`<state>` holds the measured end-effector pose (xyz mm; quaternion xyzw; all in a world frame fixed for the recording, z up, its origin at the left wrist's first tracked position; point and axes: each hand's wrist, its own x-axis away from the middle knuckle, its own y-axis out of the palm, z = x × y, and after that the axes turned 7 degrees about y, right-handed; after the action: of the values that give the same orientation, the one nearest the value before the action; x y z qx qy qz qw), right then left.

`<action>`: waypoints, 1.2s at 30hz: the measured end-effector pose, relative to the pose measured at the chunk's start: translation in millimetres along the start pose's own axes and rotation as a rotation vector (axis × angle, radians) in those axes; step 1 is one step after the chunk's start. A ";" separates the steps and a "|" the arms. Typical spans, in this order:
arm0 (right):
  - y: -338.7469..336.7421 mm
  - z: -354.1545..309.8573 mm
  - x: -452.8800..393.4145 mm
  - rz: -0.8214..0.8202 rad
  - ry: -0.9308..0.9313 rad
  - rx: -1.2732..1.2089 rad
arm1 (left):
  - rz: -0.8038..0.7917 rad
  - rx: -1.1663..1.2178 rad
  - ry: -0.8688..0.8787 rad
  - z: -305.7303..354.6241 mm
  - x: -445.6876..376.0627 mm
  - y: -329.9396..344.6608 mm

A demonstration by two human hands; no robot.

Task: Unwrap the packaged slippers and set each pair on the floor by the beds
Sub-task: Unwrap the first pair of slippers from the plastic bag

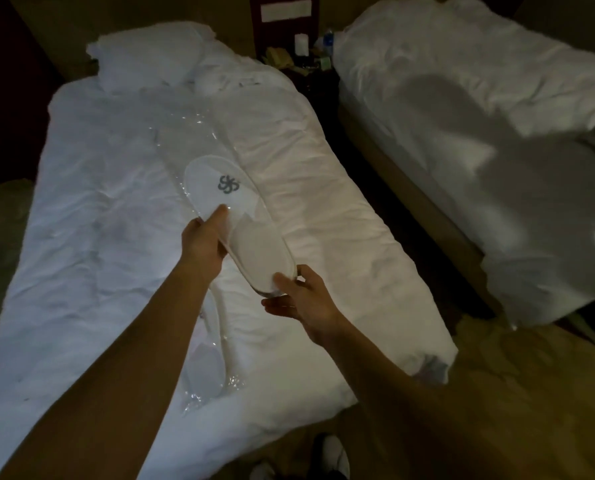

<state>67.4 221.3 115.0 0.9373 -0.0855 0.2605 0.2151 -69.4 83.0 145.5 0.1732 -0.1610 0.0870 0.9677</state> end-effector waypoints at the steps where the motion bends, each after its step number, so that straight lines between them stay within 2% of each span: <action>1: -7.8 3.2 2.5 0.011 0.011 0.017 | 0.006 0.009 -0.024 -5.7 -3.2 0.0; 13: -87.3 46.6 53.8 0.171 0.085 0.153 | -0.010 -0.099 -0.197 -95.4 -13.5 -1.4; 22: -115.3 69.1 99.6 0.235 0.111 0.153 | 0.006 -0.190 -0.178 -118.3 -29.8 -11.1; 28: -118.4 82.0 110.9 0.290 0.122 0.114 | 0.036 -0.094 -0.263 -122.6 -42.9 -20.2; 36: -122.3 86.0 112.5 0.356 0.085 -0.007 | 0.160 0.013 -0.357 -144.5 -49.0 -38.6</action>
<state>235.1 286.5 63.8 0.8949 -0.2416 0.3333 0.1722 -65.8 94.3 -11.5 0.1790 -0.3426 0.1327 0.9127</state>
